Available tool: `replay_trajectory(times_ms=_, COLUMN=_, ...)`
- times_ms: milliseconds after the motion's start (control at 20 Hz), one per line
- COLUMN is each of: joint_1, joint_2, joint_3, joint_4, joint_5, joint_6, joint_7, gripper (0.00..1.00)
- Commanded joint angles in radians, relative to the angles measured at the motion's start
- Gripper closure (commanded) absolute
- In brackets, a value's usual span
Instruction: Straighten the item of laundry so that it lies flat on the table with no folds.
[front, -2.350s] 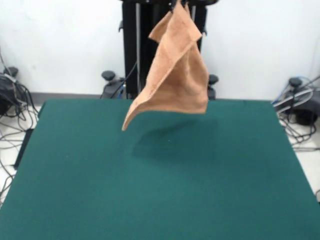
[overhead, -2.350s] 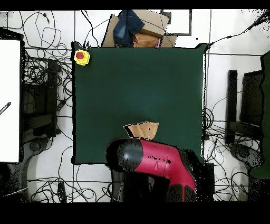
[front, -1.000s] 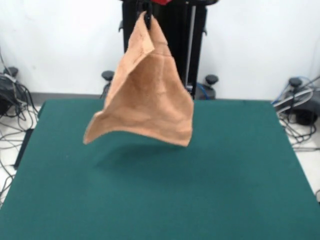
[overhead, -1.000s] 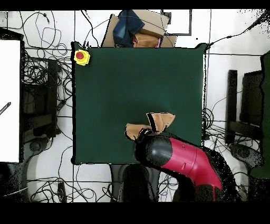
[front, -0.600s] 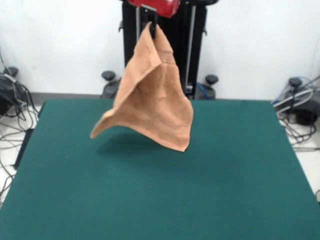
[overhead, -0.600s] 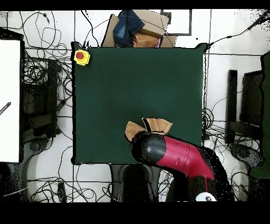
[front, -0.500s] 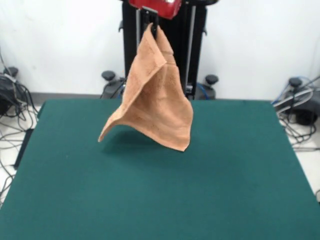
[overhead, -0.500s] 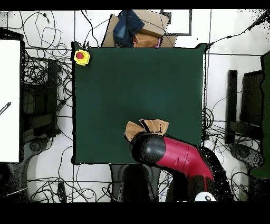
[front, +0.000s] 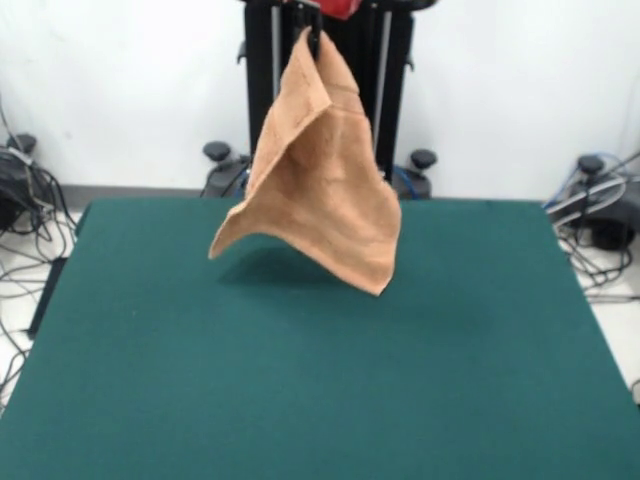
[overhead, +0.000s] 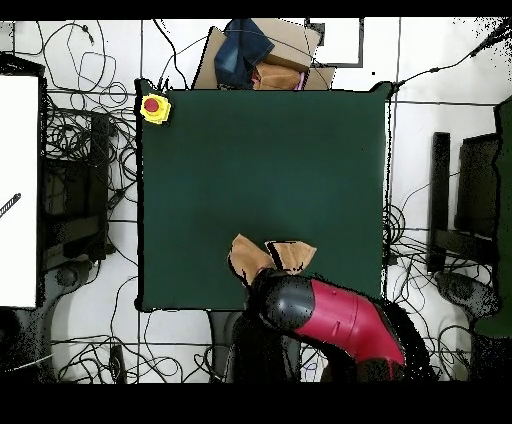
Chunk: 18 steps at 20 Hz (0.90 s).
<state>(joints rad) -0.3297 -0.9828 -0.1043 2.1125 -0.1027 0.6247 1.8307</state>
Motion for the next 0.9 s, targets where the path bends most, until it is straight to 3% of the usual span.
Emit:
replay_trajectory(times_ms=50, joint_1=-0.044, joint_2=-0.077, joint_3=0.041, joint_4=0.149, joint_5=-0.047, joint_6=0.148, joint_7=-0.072, gripper=1.0)
replay_trajectory(times_ms=200, joint_1=-0.059, joint_2=-0.114, joint_3=0.036, joint_4=0.142, joint_5=-0.058, joint_6=0.24, joint_7=-0.098, gripper=1.0)
replay_trajectory(times_ms=350, joint_1=-0.085, joint_2=-0.093, joint_3=0.057, joint_4=0.129, joint_5=-0.07, joint_6=0.257, joint_7=-0.11, gripper=1.0)
replay_trajectory(times_ms=650, joint_1=-0.141, joint_2=0.042, joint_3=0.108, joint_4=0.1, joint_5=-0.099, joint_6=0.146, joint_7=-0.098, gripper=1.0)
replay_trajectory(times_ms=900, joint_1=-0.167, joint_2=0.226, joint_3=0.15, joint_4=0.003, joint_5=-0.143, joint_6=-0.006, joint_7=-0.072, gripper=1.0)
